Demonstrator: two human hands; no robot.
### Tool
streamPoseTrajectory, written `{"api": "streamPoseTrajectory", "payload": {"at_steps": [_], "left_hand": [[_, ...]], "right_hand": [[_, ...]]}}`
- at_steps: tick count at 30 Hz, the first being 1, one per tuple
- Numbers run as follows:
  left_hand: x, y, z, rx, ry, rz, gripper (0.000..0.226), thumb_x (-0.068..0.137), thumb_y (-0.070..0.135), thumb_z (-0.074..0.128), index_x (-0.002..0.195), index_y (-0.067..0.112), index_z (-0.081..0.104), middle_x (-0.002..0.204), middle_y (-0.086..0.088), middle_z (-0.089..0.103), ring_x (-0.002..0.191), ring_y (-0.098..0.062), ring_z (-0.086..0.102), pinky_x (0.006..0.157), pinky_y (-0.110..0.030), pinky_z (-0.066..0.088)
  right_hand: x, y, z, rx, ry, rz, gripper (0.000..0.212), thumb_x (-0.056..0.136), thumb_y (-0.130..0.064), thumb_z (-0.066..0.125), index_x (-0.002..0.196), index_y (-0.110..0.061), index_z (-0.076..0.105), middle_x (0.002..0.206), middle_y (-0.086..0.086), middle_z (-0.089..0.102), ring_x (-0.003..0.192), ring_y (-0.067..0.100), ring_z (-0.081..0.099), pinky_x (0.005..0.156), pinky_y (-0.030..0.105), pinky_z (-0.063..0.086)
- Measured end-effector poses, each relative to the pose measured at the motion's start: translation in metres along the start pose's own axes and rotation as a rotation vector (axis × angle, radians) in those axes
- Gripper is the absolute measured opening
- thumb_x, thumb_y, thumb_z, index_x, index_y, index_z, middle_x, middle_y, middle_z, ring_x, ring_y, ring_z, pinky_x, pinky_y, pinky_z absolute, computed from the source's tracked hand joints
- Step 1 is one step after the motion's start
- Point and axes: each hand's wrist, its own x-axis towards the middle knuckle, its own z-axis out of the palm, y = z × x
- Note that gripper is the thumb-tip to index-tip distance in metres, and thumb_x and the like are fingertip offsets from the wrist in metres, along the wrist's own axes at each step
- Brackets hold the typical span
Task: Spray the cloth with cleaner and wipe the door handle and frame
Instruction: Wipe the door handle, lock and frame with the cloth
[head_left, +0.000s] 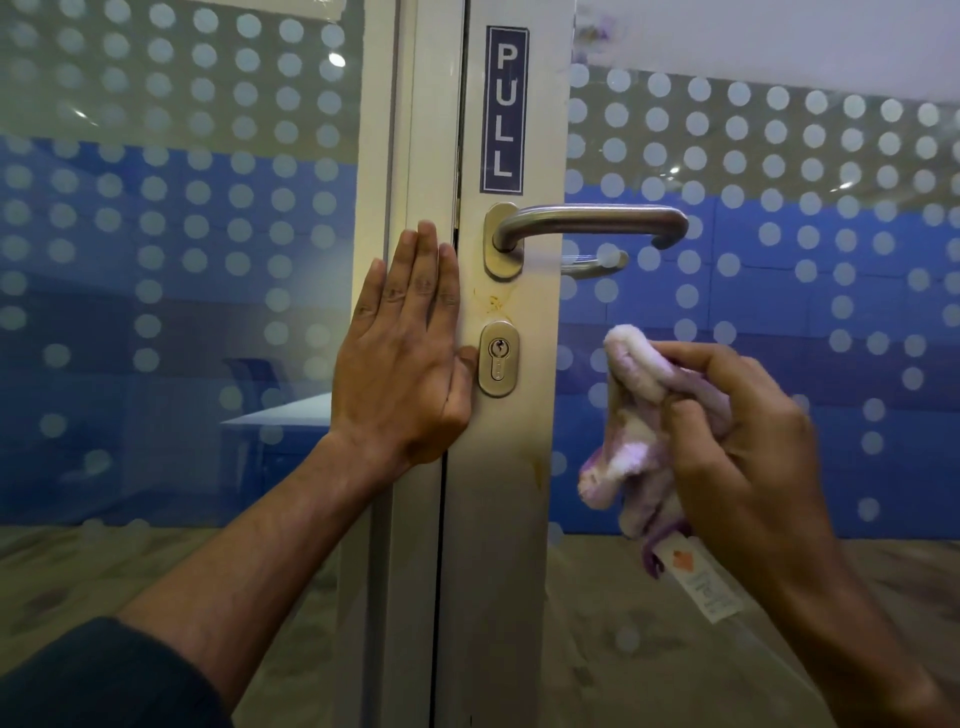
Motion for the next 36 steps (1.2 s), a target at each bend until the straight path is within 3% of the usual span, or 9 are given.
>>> {"api": "streamPoseTrajectory", "payload": {"at_steps": [6, 8, 12, 14, 18, 23, 29, 33, 36], "left_hand": [[0.000, 0.000, 0.002, -0.002, 0.007, 0.002, 0.081, 0.090, 0.037, 0.036, 0.155, 0.003, 0.002, 0.164, -0.018, -0.003, 0.152, -0.028, -0.005, 0.125, -0.041, -0.001], [0.000, 0.000, 0.002, 0.003, 0.008, -0.001, 0.081, 0.090, 0.037, 0.036, 0.155, 0.003, 0.002, 0.164, -0.018, -0.003, 0.153, -0.027, -0.006, 0.125, -0.041, -0.002], [0.000, 0.000, 0.003, 0.002, 0.009, -0.001, 0.081, 0.090, 0.037, 0.037, 0.155, 0.003, 0.003, 0.164, -0.018, -0.003, 0.153, -0.027, -0.006, 0.125, -0.040, -0.003], [-0.001, -0.001, 0.003, 0.001, 0.009, 0.003, 0.081, 0.090, 0.037, 0.038, 0.155, 0.003, 0.003, 0.164, -0.018, -0.003, 0.152, -0.028, -0.006, 0.125, -0.040, -0.003], [-0.003, -0.003, 0.005, 0.009, 0.015, 0.004, 0.082, 0.089, 0.038, 0.038, 0.155, 0.004, 0.002, 0.164, -0.018, -0.003, 0.152, -0.027, -0.006, 0.125, -0.041, -0.002], [-0.002, -0.003, 0.004, 0.005, 0.022, 0.011, 0.082, 0.089, 0.037, 0.037, 0.155, 0.003, 0.003, 0.164, -0.019, -0.002, 0.152, -0.029, -0.005, 0.125, -0.042, 0.000], [-0.007, 0.001, 0.004, 0.007, 0.013, -0.008, 0.082, 0.090, 0.037, 0.037, 0.155, 0.002, 0.001, 0.163, -0.021, -0.003, 0.152, -0.029, -0.006, 0.125, -0.041, -0.003], [-0.013, 0.004, 0.003, 0.000, 0.007, -0.008, 0.083, 0.089, 0.036, 0.040, 0.154, 0.001, 0.002, 0.163, -0.023, -0.001, 0.152, -0.032, -0.003, 0.124, -0.041, -0.003], [-0.014, 0.004, 0.003, -0.002, 0.009, -0.008, 0.084, 0.088, 0.036, 0.041, 0.154, 0.000, 0.003, 0.162, -0.024, -0.001, 0.152, -0.033, -0.002, 0.124, -0.041, -0.003]], "right_hand": [[-0.034, -0.003, 0.018, -0.216, 0.002, -0.124, 0.032, 0.088, -0.012, 0.055, 0.119, -0.013, 0.063, 0.092, 0.001, 0.045, 0.069, 0.000, 0.049, 0.064, 0.001, 0.043], [-0.048, -0.002, 0.036, -0.258, -0.052, -0.110, 0.037, 0.084, -0.005, 0.064, 0.121, -0.008, 0.062, 0.096, 0.002, 0.045, 0.066, 0.002, 0.048, 0.053, 0.004, 0.045], [-0.058, -0.001, 0.066, -0.271, -0.134, -0.068, 0.043, 0.084, -0.010, 0.070, 0.125, -0.007, 0.059, 0.101, 0.011, 0.052, 0.074, 0.011, 0.052, 0.054, 0.019, 0.053], [-0.057, -0.002, 0.074, -0.290, -0.153, -0.056, 0.043, 0.084, -0.015, 0.070, 0.126, -0.008, 0.060, 0.098, 0.011, 0.054, 0.070, 0.012, 0.054, 0.052, 0.019, 0.051], [-0.051, -0.001, 0.076, -0.341, -0.195, -0.052, 0.032, 0.086, -0.013, 0.070, 0.118, -0.009, 0.065, 0.091, 0.009, 0.055, 0.069, 0.018, 0.058, 0.051, 0.029, 0.056], [-0.057, 0.000, 0.080, -0.362, -0.166, -0.002, 0.030, 0.074, -0.003, 0.071, 0.102, -0.011, 0.069, 0.080, 0.004, 0.056, 0.066, 0.015, 0.049, 0.056, 0.026, 0.037], [-0.052, 0.005, 0.079, -0.360, -0.166, -0.112, 0.028, 0.081, -0.009, 0.074, 0.108, -0.004, 0.070, 0.083, 0.011, 0.059, 0.062, 0.017, 0.057, 0.049, 0.031, 0.056], [-0.042, 0.007, 0.084, -0.401, -0.105, -0.137, 0.028, 0.090, -0.012, 0.065, 0.117, -0.006, 0.066, 0.089, 0.011, 0.057, 0.069, 0.019, 0.056, 0.056, 0.033, 0.056], [-0.054, 0.007, 0.087, -0.365, -0.086, -0.047, 0.034, 0.081, -0.008, 0.067, 0.115, -0.010, 0.064, 0.090, 0.008, 0.057, 0.074, 0.017, 0.052, 0.060, 0.027, 0.043]]}}
